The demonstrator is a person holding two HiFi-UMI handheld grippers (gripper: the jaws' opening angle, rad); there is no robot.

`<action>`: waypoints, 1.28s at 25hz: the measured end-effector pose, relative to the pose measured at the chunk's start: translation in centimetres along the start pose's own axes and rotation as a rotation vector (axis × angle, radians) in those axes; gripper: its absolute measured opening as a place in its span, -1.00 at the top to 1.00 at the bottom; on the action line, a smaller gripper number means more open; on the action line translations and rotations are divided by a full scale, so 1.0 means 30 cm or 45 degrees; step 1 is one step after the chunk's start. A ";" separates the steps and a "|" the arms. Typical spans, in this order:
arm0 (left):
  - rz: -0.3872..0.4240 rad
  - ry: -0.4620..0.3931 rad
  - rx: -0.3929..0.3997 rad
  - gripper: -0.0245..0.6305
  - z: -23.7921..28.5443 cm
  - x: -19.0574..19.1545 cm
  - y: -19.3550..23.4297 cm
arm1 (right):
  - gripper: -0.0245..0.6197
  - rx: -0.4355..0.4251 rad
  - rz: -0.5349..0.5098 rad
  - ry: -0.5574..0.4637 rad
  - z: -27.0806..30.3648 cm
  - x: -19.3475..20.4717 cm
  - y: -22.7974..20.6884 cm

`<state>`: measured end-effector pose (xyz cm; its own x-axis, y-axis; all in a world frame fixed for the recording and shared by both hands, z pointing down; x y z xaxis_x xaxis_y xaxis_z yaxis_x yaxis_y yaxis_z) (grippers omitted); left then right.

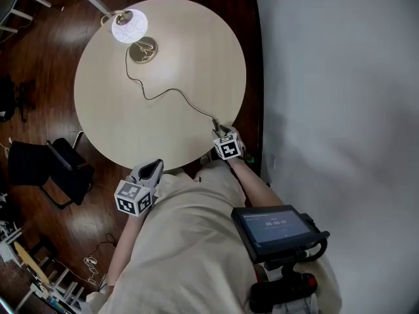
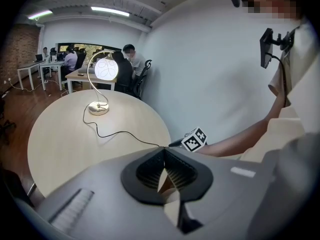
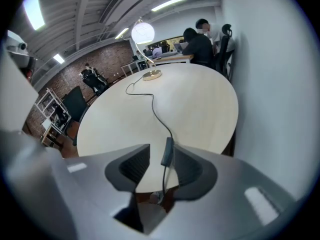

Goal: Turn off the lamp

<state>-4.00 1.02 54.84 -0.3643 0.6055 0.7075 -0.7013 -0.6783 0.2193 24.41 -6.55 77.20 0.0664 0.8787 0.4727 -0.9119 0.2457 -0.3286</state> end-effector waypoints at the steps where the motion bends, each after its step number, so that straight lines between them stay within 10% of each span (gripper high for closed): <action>1: -0.012 0.003 -0.011 0.92 -0.004 0.007 -0.002 | 0.47 0.000 0.009 0.002 0.023 0.007 -0.010; 32: -0.083 0.032 -0.115 0.92 0.016 0.031 0.035 | 0.57 0.161 0.080 0.030 0.181 0.007 -0.029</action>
<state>-4.78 0.68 56.05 -0.3308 0.6580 0.6764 -0.7761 -0.5975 0.2017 23.03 -8.80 82.01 0.0154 0.9004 0.4348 -0.9583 0.1374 -0.2504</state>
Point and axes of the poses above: the fingertips, and each gripper's own axes: z forward along the fingers, y to its left, x out of its underside, the point moved 9 cm from there along -z, backward along the fingers, and after that the axes turned 13 degrees about z, right-handed, at the moved point
